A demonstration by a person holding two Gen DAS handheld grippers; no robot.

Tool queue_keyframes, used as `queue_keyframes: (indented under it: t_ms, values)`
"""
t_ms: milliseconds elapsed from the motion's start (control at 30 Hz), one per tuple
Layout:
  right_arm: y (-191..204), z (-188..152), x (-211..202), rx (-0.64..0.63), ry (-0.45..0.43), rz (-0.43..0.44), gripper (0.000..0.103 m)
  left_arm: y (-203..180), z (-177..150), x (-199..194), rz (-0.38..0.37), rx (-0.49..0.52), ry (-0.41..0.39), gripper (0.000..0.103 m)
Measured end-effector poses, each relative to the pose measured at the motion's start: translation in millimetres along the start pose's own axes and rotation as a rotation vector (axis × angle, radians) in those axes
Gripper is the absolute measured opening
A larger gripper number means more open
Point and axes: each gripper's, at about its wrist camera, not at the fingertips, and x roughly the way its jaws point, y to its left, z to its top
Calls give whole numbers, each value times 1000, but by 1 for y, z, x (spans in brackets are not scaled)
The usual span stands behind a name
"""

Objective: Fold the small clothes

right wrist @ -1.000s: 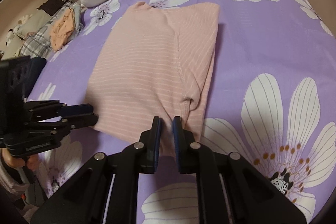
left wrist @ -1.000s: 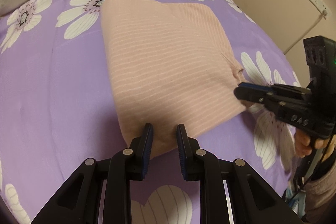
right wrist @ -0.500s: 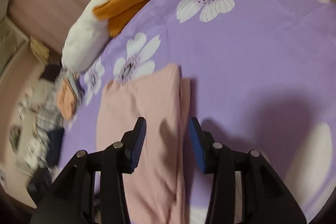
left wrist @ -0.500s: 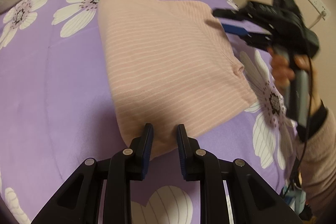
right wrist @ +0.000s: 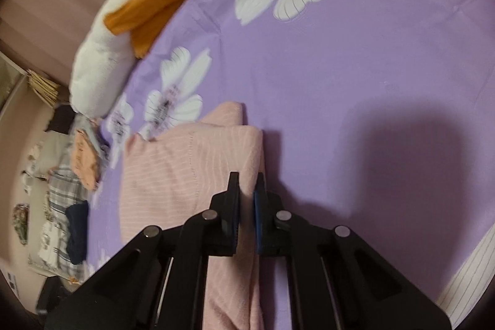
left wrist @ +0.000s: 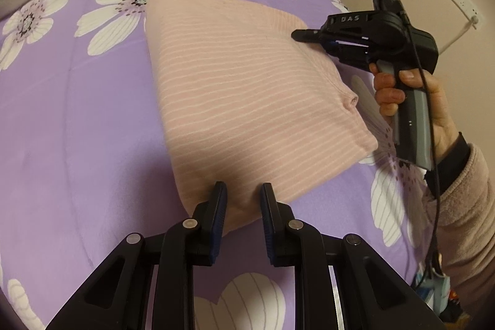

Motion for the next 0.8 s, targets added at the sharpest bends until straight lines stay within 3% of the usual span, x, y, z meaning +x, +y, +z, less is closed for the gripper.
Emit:
queue_keyframes:
  t_ms: [100, 267, 600, 800]
  values:
    - [8, 2, -8, -25, -20, -28, 15, 1, 1, -10, 4, -7, -23, 19]
    - [24, -5, -43, -121, -95, -41, 15, 8, 14, -23, 29, -34, -89, 19]
    - [53, -67, -61, -324, -37, 33, 15, 25, 70, -11, 105, -72, -183, 19]
    - [63, -92, -51, -418, -10, 9, 15, 31, 88, 9, 142, -69, -172, 19]
